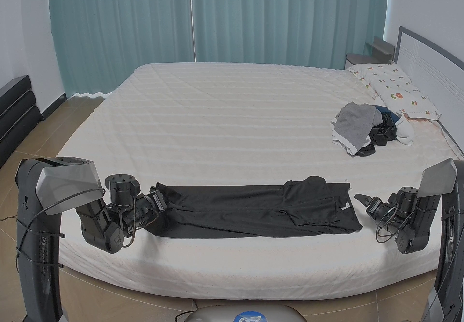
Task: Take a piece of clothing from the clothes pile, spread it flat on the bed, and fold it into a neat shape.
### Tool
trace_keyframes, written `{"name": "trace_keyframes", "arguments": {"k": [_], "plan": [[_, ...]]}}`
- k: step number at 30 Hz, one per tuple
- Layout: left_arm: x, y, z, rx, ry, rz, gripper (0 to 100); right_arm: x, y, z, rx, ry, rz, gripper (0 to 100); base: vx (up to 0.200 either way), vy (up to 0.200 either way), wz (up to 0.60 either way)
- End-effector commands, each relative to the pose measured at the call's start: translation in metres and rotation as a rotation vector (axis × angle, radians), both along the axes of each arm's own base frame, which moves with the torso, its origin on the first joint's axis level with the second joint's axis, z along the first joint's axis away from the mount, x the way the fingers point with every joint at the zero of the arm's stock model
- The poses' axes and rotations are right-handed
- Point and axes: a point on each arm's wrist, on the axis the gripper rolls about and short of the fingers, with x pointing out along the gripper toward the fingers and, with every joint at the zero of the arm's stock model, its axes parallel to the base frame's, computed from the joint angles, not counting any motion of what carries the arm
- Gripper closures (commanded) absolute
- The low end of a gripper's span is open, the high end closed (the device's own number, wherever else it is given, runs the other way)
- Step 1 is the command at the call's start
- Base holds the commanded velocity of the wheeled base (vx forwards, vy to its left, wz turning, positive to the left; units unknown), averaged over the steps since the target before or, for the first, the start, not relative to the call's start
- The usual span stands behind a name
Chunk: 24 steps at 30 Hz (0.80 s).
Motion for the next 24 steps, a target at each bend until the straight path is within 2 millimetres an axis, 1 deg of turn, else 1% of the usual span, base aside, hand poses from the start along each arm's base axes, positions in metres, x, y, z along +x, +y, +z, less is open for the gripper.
{"name": "trace_keyframes", "arguments": {"k": [1,4,7,16,24], "plan": [[0.002,-0.002,0.006,-0.005,-0.019,0.008,100,0.000,0.000,0.000,-0.001,-0.010,0.001,0,0.000,-0.200,0.00],[0.002,-0.006,0.008,-0.016,-0.022,0.019,100,0.000,0.000,0.000,-0.001,-0.009,0.001,0,0.000,-0.200,0.00],[0.002,-0.006,0.008,-0.012,-0.015,0.026,100,0.000,0.000,0.000,-0.001,-0.009,0.001,0,0.000,-0.200,0.00],[0.001,-0.018,0.023,-0.029,-0.018,0.041,100,0.000,0.001,-0.003,-0.003,-0.002,0.005,0,0.000,-0.200,0.00],[-0.001,-0.026,0.025,-0.019,-0.015,0.044,100,0.000,0.002,-0.003,-0.003,0.000,0.006,0,0.000,-0.200,0.00]]}}
